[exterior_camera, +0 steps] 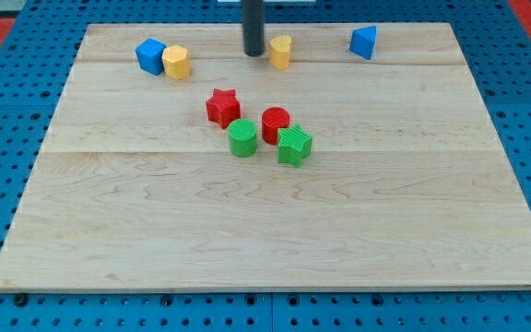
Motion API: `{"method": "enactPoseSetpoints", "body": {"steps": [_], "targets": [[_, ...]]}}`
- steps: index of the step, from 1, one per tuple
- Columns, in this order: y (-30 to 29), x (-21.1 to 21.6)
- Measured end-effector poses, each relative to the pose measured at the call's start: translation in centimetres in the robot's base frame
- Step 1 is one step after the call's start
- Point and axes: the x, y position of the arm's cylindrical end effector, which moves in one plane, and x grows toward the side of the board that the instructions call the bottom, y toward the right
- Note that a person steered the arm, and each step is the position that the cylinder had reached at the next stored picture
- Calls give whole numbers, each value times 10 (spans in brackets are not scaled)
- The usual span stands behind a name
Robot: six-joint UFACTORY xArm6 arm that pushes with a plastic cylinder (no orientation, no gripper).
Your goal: Place the yellow hexagon left to the yellow heart
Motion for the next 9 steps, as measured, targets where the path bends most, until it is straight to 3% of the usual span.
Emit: {"method": "enactPoseSetpoints", "body": {"steps": [2, 3, 4, 5, 6, 8, 9], "targets": [[76, -6], [-10, 45], [-136, 59], [-183, 21], [-110, 8], [-103, 52], [-25, 23]]}}
